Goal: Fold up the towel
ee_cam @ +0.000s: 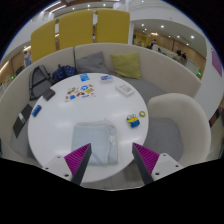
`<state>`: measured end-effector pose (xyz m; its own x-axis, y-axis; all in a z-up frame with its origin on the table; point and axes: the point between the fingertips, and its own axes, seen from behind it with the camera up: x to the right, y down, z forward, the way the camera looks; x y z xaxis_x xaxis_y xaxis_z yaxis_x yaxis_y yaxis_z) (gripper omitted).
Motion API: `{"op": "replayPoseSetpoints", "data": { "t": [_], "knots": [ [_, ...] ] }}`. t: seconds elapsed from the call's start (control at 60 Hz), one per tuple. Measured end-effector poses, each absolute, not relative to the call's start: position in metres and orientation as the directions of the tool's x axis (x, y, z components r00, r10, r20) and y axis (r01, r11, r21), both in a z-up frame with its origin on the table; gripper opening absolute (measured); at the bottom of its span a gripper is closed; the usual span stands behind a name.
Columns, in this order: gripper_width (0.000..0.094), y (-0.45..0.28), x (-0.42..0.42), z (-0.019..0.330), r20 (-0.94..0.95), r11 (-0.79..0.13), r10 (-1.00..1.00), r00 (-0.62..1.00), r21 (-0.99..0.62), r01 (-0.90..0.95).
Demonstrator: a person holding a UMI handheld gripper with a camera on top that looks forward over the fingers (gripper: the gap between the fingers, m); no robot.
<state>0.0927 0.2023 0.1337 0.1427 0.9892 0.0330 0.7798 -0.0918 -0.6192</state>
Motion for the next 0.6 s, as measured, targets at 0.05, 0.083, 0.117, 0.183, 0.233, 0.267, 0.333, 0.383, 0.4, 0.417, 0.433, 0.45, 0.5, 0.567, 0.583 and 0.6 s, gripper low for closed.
{"op": "replayPoseSetpoints", "data": {
  "t": [0.05, 0.083, 0.117, 0.183, 0.233, 0.267, 0.333, 0.383, 0.4, 0.417, 0.433, 0.45, 0.5, 0.567, 0.583, 0.6],
  "knots": [
    [0.0866, 0.195, 0.117, 0.163, 0.032, -0.085, 0.991, 0.13, -0.597, 0.797],
    [0.0865, 0.191, 0.133, 0.183, 0.027, -0.083, 0.992, 0.123, -0.59, 0.803],
    [0.0866, 0.185, 0.145, 0.201, 0.018, -0.078, 0.994, 0.11, -0.591, 0.803],
    [0.0858, 0.175, 0.17, 0.236, 0.0, -0.062, 0.997, 0.078, -0.608, 0.792],
    [0.0858, 0.172, 0.184, 0.257, -0.004, -0.053, 0.998, 0.065, -0.619, 0.784],
    [0.0858, 0.17, 0.188, 0.265, -0.003, -0.053, 0.998, 0.066, -0.628, 0.777],
    [0.086, 0.172, 0.197, 0.28, 0.0, -0.052, 0.998, 0.068, -0.643, 0.764],
    [0.0864, 0.175, 0.198, 0.286, 0.005, -0.051, 0.997, 0.072, -0.655, 0.753],
    [0.0862, 0.176, 0.198, 0.287, 0.005, -0.052, 0.997, 0.073, -0.659, 0.75],
    [0.0861, 0.176, 0.198, 0.288, 0.004, -0.052, 0.997, 0.072, -0.662, 0.748],
    [0.0865, 0.177, 0.199, 0.289, 0.005, -0.05, 0.997, 0.071, -0.664, 0.746],
    [0.0867, 0.177, 0.199, 0.29, 0.007, -0.047, 0.998, 0.069, -0.666, 0.745],
    [0.0868, 0.174, 0.199, 0.29, 0.011, -0.043, 0.998, 0.068, -0.667, 0.744],
    [0.0869, 0.17, 0.199, 0.289, -0.002, -0.046, 0.998, 0.059, -0.662, 0.748],
    [0.087, 0.165, 0.2, 0.287, -0.008, -0.047, 0.998, 0.056, -0.66, 0.75],
    [0.0871, 0.163, 0.2, 0.287, -0.013, -0.048, 0.999, 0.052, -0.658, 0.751]
  ]
}}
